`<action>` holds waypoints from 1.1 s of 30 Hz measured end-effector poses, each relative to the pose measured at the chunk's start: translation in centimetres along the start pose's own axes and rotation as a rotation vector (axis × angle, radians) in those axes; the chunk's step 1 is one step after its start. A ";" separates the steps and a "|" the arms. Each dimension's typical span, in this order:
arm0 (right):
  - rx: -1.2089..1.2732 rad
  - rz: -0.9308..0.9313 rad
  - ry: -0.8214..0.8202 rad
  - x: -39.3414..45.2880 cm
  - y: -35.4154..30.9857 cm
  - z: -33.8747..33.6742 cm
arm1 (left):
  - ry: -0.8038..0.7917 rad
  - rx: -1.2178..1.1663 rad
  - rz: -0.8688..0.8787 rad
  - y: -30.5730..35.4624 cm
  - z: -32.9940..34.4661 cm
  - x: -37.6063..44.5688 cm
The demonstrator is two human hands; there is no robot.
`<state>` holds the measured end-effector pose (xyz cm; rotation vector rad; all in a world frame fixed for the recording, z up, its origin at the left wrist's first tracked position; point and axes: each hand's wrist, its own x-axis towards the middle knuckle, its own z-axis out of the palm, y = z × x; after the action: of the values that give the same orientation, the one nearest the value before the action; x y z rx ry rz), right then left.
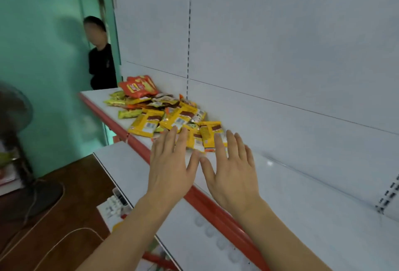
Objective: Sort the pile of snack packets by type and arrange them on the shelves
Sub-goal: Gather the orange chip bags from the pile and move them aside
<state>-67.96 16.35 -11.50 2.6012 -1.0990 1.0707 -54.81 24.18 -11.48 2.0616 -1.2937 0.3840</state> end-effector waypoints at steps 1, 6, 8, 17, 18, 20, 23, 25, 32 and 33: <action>0.015 -0.018 -0.006 1.0 -1.5 1.1 | 0.011 0.014 -0.022 -1.9 -0.5 0.5; 0.043 -0.090 -0.037 5.7 -9.3 6.6 | 0.065 0.077 -0.113 -11.8 -3.4 3.6; 0.040 -0.092 -0.050 7.2 -12.4 8.8 | 0.058 0.076 -0.123 -15.7 -4.3 4.7; -0.002 -0.010 -0.120 13.7 -24.4 16.4 | 0.001 0.087 -0.061 -30.4 -7.8 11.5; -0.016 -0.003 -0.123 14.5 -25.2 17.2 | -0.012 0.081 -0.054 -31.6 -8.0 12.2; -0.042 0.022 -0.115 15.9 -26.4 18.9 | -0.043 0.065 -0.044 -33.8 -7.9 13.6; -0.068 0.061 -0.115 18.5 -27.8 21.5 | -0.071 0.051 -0.024 -36.9 -7.3 16.0; -0.078 0.092 -0.108 20.6 -28.5 23.4 | -0.096 0.063 0.009 -39.1 -6.6 18.0; -0.109 0.182 -0.062 28.5 -29.8 29.7 | -0.168 0.067 0.155 -44.7 -3.5 27.5; -0.113 0.201 -0.054 29.5 -29.9 30.4 | -0.168 0.061 0.181 -45.3 -3.0 28.8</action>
<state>-16.52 10.05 -10.22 2.4872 -1.4152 0.9478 -1.30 19.56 -10.27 2.0692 -1.5939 0.3398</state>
